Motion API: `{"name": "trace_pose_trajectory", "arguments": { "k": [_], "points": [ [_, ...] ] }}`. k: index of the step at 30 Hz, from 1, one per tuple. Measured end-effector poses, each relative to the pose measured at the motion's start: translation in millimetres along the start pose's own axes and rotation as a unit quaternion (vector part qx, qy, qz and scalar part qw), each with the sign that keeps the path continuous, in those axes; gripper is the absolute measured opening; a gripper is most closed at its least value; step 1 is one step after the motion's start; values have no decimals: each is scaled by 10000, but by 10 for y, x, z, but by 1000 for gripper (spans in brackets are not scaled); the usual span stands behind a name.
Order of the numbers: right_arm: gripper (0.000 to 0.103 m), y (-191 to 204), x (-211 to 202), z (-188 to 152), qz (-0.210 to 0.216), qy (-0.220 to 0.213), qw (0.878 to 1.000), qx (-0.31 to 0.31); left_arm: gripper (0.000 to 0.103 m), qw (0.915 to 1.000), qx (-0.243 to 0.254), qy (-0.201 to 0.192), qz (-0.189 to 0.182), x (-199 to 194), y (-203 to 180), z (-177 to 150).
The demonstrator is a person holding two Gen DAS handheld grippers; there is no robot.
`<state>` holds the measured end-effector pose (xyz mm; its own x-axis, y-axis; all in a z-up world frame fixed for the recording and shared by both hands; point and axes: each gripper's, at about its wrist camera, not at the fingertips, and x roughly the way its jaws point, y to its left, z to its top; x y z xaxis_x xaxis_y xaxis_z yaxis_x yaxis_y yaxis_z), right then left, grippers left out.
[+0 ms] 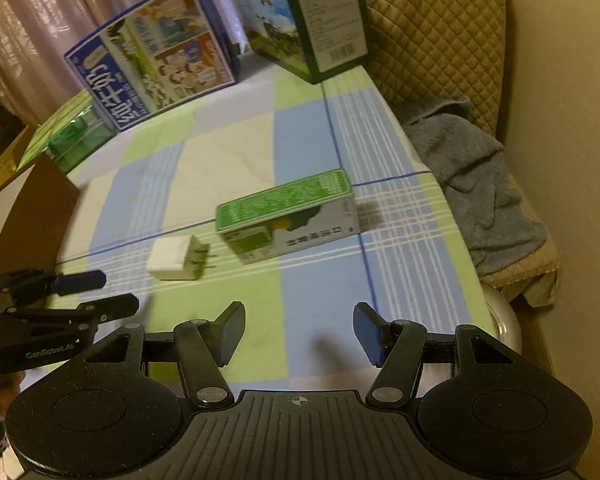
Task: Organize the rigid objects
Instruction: 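Grasp the white charger plug with the left tool and lift it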
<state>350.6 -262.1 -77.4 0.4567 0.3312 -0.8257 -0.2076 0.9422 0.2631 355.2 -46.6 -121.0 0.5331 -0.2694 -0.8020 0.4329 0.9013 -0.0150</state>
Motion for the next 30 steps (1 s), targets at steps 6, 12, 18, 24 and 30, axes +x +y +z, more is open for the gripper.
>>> {"name": "trace_pose_trajectory", "arguments": {
  "k": [6,12,18,24,30],
  "points": [
    [57,-130,89,26,-96,108,9997,212,56,9965,829,-31,-66,296,-24,79],
    [57,-242,164,55,-224,162,9987,416,56,9898,1406,-189,-126,468,-16,116],
    [57,-331,212,174,-385,70,9978,532,56,9821,1817,-258,-415,583,-31,171],
    [57,-404,257,321,-499,-55,9970,594,60,9800,1914,-114,-534,733,-1,178],
    [57,-457,296,352,-531,-42,9963,668,58,9815,1783,25,-694,710,15,88]
  ]
}}
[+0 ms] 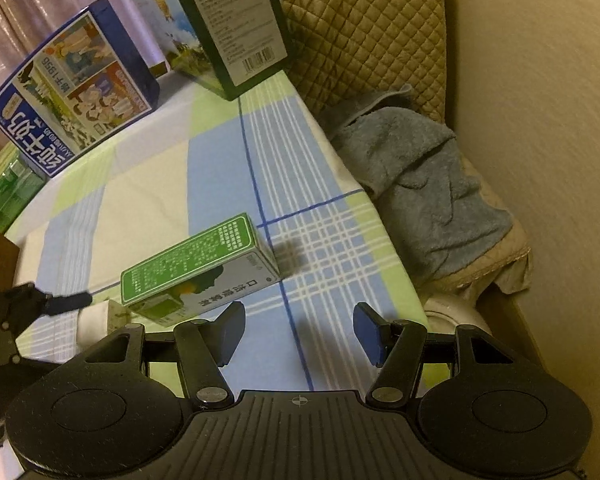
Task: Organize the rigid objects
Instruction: 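Grasp the white charger plug with the left tool and lift it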
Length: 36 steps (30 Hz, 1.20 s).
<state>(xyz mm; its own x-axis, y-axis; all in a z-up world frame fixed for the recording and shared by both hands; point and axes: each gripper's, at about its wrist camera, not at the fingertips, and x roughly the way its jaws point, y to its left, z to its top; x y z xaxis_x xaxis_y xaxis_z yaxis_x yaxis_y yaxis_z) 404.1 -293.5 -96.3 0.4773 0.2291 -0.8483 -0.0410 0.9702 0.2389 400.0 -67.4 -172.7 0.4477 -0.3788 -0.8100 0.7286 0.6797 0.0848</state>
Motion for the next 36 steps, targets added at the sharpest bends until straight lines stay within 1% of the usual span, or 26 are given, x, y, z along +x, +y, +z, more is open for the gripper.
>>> {"name": "trace_pose_trajectory", "arguments": {
  "k": [1,3,4,8,11,15,16,18,20,21,22,23,24,25,27,29,32,34,36],
  "points": [
    [57,-11,9,-5,-1,18,10000,17,53,9999,-63,65,-50,-10,-12,-26],
    [57,-29,23,-21,-6,58,10000,49,48,9994,-292,107,-158,-59,-45,-93],
    [57,-38,28,-27,-8,75,9999,66,48,9989,-410,134,-166,-82,-62,-115],
    [57,-59,47,-60,-5,129,9999,74,47,9962,-833,164,208,-125,-86,-106],
    [57,-58,50,-61,-6,124,9999,48,47,9923,-1195,191,274,-85,-40,-32],
    [57,-51,26,-34,26,38,10000,-8,44,9910,-1274,259,329,5,-71,32],
    [57,-51,25,-21,32,2,10000,-26,38,9906,-1306,251,328,5,-77,38],
    [57,-43,32,8,44,-113,9999,-102,37,9889,-1418,236,366,-8,-73,27],
    [57,-31,67,43,30,-223,9996,-191,37,9861,-1555,235,531,-29,-62,-7],
    [56,-27,85,65,2,-295,9993,-231,37,9840,-1651,243,617,-44,-50,-36],
    [45,-25,103,91,-22,-383,9989,-282,37,9810,-1791,259,700,-72,-25,-79],
    [38,-26,131,118,-27,-433,9985,-341,37,9780,-1920,276,770,-103,0,-125],
    [26,-26,167,152,-40,-457,9982,-374,37,9749,-2037,295,846,-135,25,-173],
    [20,-40,198,177,-30,-492,9981,-373,37,9717,-2148,314,929,-171,50,-224],
    [16,-59,269,220,12,-616,9970,-458,37,9649,-2370,348,1076,-258,96,-333],
    [15,-51,331,229,123,-683,9954,-661,37,9579,-2583,388,1192,-353,145,-445],
    [15,13,372,179,466,-660,9905,-1111,37,9481,-2853,447,1332,-473,202,-594],
    [14,96,343,109,632,-644,9852,-1456,37,9410,-3031,485,1427,-552,229,-686],
    [14,181,314,45,875,-597,9809,-1629,37,9344,-3181,512,1518,-614,251,-755]
  ]
}}
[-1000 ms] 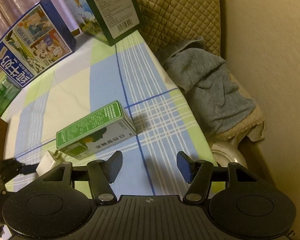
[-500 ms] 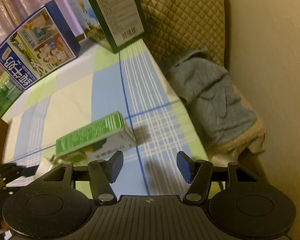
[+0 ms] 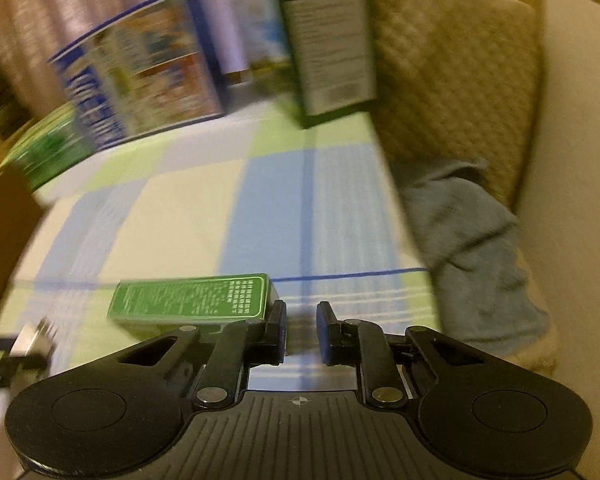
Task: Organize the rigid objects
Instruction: 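Grasp the green medicine box by its end with the right tool while the left tool holds the plug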
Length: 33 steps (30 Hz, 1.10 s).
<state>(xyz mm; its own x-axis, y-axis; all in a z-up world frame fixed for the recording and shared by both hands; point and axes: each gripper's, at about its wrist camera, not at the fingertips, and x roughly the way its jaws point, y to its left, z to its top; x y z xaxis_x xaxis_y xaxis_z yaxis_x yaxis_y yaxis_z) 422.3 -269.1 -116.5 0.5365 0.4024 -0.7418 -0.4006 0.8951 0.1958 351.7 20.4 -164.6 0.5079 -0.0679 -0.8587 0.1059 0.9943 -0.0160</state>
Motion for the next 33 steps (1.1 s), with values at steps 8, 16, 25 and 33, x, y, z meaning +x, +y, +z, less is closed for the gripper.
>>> {"name": "trace_pose_trajectory", "arguments": {
  "k": [8,16,25,33],
  "points": [
    [15,693,47,-92,1038,522,9919,-520,37,9981,-570,60,219,-57,178,-48],
    [39,968,27,8,1082,669,9871,-974,37,9963,-788,75,344,-97,277,-98],
    [50,1346,327,74,1049,748,9794,-1557,37,9956,-804,123,461,-102,267,-82],
    [27,1506,387,9,860,948,9760,-1762,37,9952,-842,136,479,-105,269,-96]
  ]
}}
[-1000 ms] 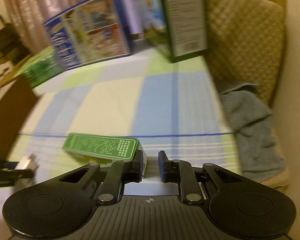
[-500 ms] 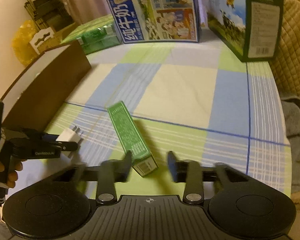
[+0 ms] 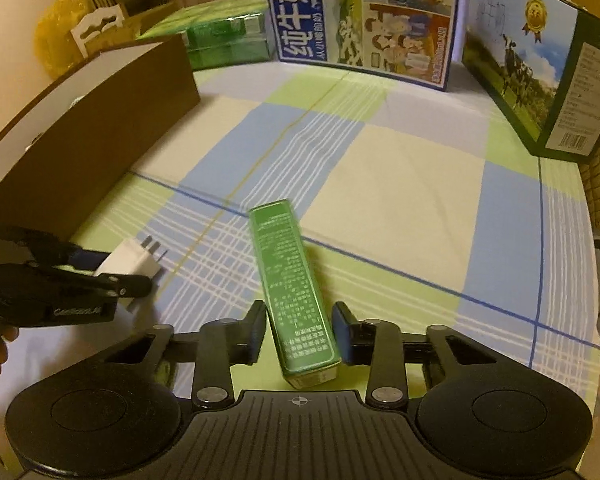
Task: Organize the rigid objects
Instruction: 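Grasp the green medicine box by its end with the right tool while the left tool holds the plug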
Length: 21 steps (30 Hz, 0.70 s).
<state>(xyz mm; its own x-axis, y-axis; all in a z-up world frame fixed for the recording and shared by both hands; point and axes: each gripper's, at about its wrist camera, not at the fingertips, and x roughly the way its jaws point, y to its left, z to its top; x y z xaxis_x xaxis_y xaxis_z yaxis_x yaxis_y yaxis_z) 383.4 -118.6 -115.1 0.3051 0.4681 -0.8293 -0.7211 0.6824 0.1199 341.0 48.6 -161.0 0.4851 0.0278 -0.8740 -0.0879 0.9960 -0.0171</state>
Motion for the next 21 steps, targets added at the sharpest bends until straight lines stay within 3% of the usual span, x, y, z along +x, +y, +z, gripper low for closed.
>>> {"name": "trace_pose_trajectory", "arguments": {
  "k": [7,16,21],
  "points": [
    [27,167,-118,-108,170,365,9991,102,37,10000,6,47,-60,-54,11,-68],
    [32,252,92,56,-96,344,9992,159,36,9999,110,-45,-111,-71,9,-105],
    [27,304,144,34,-200,288,9992,187,36,9996,171,-44,-198,-77,30,-95]
  ]
}}
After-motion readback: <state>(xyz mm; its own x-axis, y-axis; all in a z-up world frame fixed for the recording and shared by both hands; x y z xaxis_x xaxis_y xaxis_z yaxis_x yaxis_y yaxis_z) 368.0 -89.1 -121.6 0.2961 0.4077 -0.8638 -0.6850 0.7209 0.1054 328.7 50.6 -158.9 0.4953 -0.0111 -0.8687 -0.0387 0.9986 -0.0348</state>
